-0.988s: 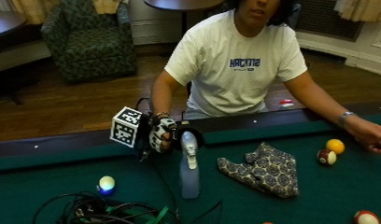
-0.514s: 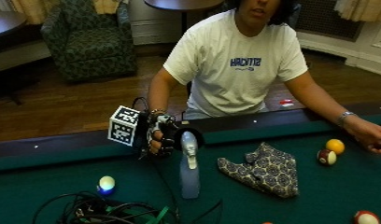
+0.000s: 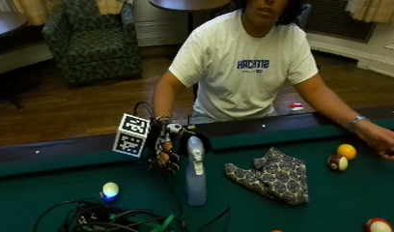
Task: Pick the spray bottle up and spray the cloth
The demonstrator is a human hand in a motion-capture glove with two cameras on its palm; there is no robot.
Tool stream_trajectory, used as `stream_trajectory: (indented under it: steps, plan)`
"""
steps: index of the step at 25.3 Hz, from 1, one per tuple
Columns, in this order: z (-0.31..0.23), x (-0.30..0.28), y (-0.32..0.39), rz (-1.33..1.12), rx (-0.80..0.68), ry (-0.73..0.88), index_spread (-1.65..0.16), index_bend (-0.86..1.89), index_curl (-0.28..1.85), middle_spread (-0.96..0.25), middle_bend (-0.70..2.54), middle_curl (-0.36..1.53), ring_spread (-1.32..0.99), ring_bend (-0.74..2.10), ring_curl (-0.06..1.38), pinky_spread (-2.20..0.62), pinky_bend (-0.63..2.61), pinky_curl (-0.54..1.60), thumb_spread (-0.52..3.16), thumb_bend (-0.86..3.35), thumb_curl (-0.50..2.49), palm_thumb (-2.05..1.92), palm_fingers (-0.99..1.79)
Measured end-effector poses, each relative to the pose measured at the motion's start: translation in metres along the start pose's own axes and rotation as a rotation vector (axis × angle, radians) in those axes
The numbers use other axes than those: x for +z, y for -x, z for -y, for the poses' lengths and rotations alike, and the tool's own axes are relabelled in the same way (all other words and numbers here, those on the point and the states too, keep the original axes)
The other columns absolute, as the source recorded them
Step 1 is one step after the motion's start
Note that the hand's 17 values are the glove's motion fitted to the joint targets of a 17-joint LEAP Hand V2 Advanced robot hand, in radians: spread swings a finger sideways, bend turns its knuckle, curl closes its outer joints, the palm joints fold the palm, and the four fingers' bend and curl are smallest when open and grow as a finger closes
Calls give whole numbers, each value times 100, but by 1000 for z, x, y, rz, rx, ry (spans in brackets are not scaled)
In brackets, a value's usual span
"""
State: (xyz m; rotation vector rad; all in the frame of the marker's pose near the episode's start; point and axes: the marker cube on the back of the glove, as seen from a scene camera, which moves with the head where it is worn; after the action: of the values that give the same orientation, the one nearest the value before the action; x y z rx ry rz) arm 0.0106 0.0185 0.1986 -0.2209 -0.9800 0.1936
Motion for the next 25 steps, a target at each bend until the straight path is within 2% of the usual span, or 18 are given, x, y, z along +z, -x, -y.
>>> stream_trajectory:
  steps: [11,25]
  plan:
    - [20,26,-1,34,-6,42,-38,17,38,-17,28,42,-14,41,36,12,25,35,102,-2,42,76,69]
    - [47,55,1,188,-24,97,-37,13,34,-21,31,42,-17,47,38,13,13,31,100,-2,41,80,82]
